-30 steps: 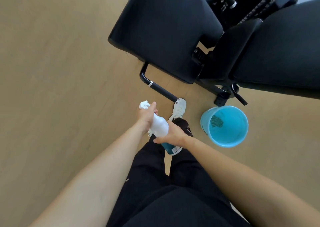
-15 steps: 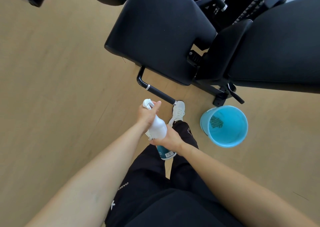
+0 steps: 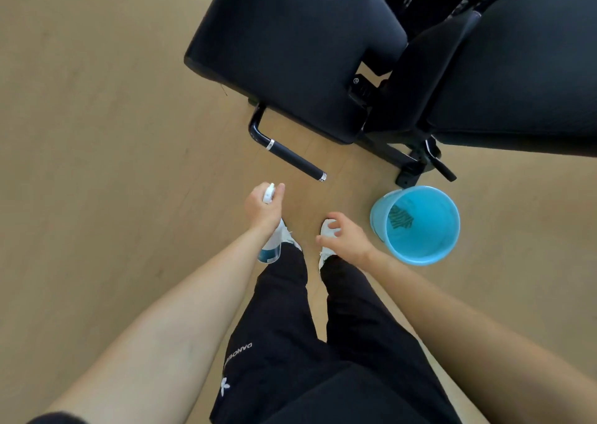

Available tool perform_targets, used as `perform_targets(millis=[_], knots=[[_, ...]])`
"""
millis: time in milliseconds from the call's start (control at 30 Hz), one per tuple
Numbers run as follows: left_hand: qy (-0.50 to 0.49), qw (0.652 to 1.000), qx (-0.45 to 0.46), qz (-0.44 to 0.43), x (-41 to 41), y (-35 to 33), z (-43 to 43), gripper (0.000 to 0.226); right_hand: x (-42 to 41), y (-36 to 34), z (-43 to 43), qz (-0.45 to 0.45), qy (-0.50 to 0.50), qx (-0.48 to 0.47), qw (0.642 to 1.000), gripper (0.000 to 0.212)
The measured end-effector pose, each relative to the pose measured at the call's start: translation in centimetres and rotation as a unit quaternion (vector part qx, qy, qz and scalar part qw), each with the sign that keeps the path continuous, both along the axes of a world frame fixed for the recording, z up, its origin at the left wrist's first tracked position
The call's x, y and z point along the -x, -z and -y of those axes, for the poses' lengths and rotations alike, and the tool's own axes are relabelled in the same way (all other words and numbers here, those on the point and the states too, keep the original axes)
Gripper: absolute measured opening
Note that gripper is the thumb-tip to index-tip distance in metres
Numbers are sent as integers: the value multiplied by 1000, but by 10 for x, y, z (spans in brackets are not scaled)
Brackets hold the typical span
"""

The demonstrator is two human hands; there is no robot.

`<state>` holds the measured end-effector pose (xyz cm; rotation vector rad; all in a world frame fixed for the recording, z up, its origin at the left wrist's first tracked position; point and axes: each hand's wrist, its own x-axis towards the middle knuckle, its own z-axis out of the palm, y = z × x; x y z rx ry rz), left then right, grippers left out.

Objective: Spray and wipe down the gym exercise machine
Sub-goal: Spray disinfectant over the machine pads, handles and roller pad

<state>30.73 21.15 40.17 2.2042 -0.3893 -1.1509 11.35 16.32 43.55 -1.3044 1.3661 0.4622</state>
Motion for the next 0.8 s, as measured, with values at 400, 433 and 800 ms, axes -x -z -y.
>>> perform_targets(millis=[400, 433, 800], knots=[[-98, 994, -24, -48, 6, 40, 3, 32, -8, 40, 22, 57, -79, -29, 995, 73], [-130, 989, -23, -70, 8, 39, 2, 29, -17, 41, 17, 68, -102, -47, 991, 77], [-309, 943, 18, -125, 33, 26, -1, 47, -39, 62, -17, 122, -87, 15, 989, 70]])
